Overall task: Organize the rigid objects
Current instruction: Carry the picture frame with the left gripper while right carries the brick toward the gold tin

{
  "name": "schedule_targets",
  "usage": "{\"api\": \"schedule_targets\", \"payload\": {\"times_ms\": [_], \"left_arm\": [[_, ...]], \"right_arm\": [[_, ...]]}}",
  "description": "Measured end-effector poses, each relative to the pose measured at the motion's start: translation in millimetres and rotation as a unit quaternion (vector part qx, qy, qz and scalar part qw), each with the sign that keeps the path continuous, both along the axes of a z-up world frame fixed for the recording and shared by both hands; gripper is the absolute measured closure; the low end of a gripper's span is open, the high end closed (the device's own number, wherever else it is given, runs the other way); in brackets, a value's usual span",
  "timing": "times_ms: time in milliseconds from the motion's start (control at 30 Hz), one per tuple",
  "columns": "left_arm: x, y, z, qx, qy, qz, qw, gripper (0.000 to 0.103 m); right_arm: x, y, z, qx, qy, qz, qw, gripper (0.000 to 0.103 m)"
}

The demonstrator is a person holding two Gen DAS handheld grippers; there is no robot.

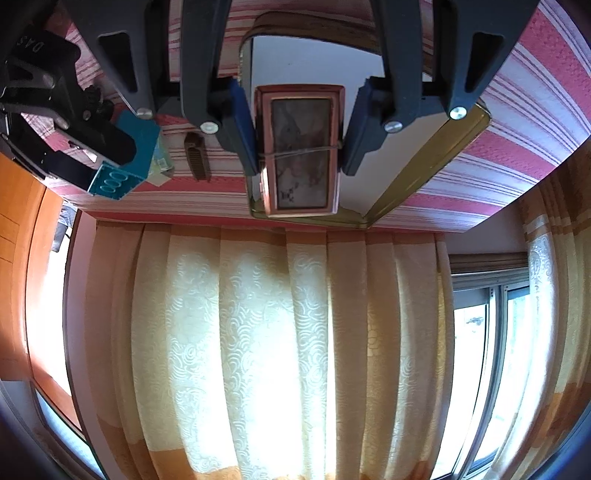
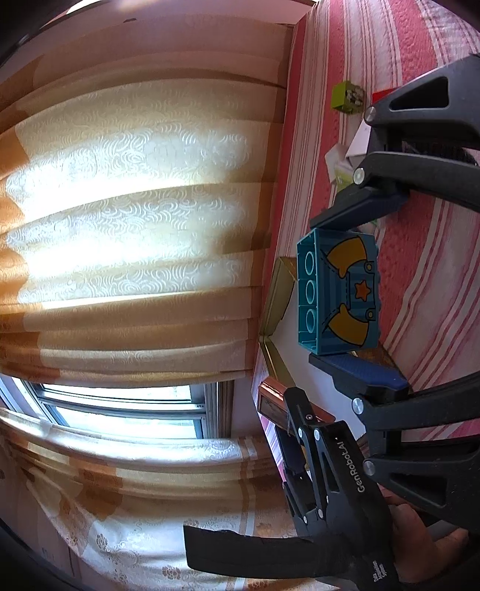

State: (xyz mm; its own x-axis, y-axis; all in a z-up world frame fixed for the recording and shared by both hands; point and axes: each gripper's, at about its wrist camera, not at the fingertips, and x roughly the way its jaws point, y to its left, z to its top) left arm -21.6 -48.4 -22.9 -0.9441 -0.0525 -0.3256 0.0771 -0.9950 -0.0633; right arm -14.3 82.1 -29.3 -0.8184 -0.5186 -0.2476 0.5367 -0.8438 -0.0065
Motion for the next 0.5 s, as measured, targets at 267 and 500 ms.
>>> {"api": "schedule_targets", "payload": {"times_ms": [267,500], "left_arm": [[0,-10,-1,0.004,0.000,0.009,1.0000,0.058],[0,-15,-2,0.002,-0.006,0.014,0.9999,0.058]], "right_arm": [[3,-14,0,0.003,0.002,0.016,1.000,0.037],[2,-19,0,0.000,0.001,0.023,1.000,0.037]]}}
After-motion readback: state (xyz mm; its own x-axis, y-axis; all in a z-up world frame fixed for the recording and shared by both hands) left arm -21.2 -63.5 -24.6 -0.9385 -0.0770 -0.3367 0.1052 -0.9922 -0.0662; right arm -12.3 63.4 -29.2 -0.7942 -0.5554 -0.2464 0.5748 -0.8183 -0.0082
